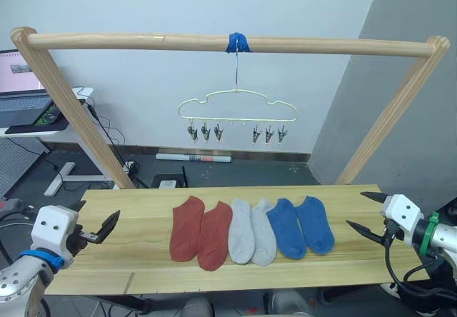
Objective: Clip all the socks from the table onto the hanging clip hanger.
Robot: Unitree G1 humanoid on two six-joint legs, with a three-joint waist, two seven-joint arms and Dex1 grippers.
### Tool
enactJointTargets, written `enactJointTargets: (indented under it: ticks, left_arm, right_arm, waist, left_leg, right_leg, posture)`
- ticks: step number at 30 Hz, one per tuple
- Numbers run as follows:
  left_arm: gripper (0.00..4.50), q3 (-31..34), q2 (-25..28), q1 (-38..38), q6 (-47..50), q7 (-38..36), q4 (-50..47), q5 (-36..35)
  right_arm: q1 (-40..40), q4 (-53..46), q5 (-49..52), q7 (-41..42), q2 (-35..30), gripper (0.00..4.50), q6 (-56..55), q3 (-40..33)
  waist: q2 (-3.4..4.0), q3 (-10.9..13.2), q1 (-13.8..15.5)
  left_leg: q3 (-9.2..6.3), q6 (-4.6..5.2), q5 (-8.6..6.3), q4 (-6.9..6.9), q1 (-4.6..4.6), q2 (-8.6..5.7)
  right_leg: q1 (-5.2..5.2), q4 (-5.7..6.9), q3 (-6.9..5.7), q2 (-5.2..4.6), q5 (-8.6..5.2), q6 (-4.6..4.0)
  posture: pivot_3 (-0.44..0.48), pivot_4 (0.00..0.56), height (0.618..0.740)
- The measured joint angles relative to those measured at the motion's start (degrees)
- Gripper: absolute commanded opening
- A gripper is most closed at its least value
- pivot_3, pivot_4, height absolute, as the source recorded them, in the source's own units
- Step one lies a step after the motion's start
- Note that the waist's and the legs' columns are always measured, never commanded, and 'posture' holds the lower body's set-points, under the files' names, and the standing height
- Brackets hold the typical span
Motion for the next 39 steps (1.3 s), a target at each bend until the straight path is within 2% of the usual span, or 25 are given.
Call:
enactJointTargets:
  ticks: [6, 14, 22, 28, 31, 36, 39]
  left_arm:
    - [4.50, -0.50, -0.01, -0.62, 0.06, -2.09, -0.26, -0.53]
    - [4.50, -2.46, -1.31, -4.95, 0.92, -0.76, -1.74, -0.69]
    - [4.50, -4.64, -4.04, -9.43, 4.46, 0.93, -8.82, -4.03]
    - [4.50, -5.74, -7.87, -13.65, 7.72, 4.58, -11.63, -6.86]
    - [4.50, -7.43, -10.03, -16.34, 9.18, 7.09, -11.90, -7.04]
    - [4.50, -11.26, -11.75, -20.13, 10.87, 9.96, -13.06, -6.52]
    - [4.50, -11.84, -11.90, -20.99, 10.98, 10.90, -13.09, -6.25]
  right_arm:
    - [0.51, -0.67, 0.03, -0.42, 0.17, 4.47, 0.37, -1.10]
    - [1.42, -2.77, 0.12, -1.81, 1.22, 4.47, 0.56, -1.35]
    - [3.48, -15.79, 4.52, -2.32, 3.35, 4.47, 6.06, -1.32]
    - [-3.41, -29.17, 7.54, -3.92, 5.04, 4.47, 13.92, 1.79]
    - [-7.83, -33.01, 9.17, -4.70, 6.13, 4.47, 18.06, 4.03]
    - [-18.68, -38.02, 17.11, -7.76, 9.49, 4.47, 30.96, 7.03]
    - [-21.70, -38.88, 18.86, -8.24, 10.18, 4.47, 34.62, 8.14]
  waist:
    - [0.00, 0.01, -0.12]
    - [0.03, 0.09, -0.20]
    - [0.30, 1.08, -0.43]
    - [0.13, 2.04, -1.38]
    - [-0.02, 2.81, -1.40]
    - [-0.09, 4.32, -1.45]
    - [-0.07, 4.91, -1.39]
  left_leg:
    - [0.01, 0.00, 0.00, 0.00, 0.01, 0.00]
    - [0.00, 0.00, 0.00, 0.00, 0.01, 0.00]
    - [0.01, 0.00, 0.00, 0.02, 0.02, 0.00]
    - [-0.05, 0.00, 0.00, 0.01, 0.03, 0.00]
    - [-0.08, 0.00, 0.00, 0.03, -0.07, 0.00]
    - [-0.14, 0.01, 0.00, 0.03, -0.22, 0.00]
    - [-0.29, 0.02, 0.00, -0.01, -0.37, 0.00]
  right_leg:
    - [0.00, 0.00, 0.00, 0.00, 0.00, 0.00]
    - [0.01, 0.00, 0.00, 0.00, 0.00, 0.00]
    - [0.02, 0.03, 0.06, 0.01, 0.00, 0.01]
    - [0.04, 0.06, 0.02, 0.03, 0.00, 0.01]
    - [0.00, 0.04, 0.01, 0.03, 0.01, 0.03]
    - [-0.07, -0.01, -0.02, 0.03, 0.05, 0.08]
    - [-0.13, -0.08, -0.16, 0.03, 0.15, 0.29]
  posture:
    - [-0.061, 0.038, 0.733]
    - [-0.082, 0.057, 0.733]
    - [-0.119, 0.095, 0.733]
    - [-0.114, 0.119, 0.733]
    - [-0.113, 0.136, 0.733]
    - [-0.103, 0.164, 0.733]
    - [-0.100, 0.177, 0.733]
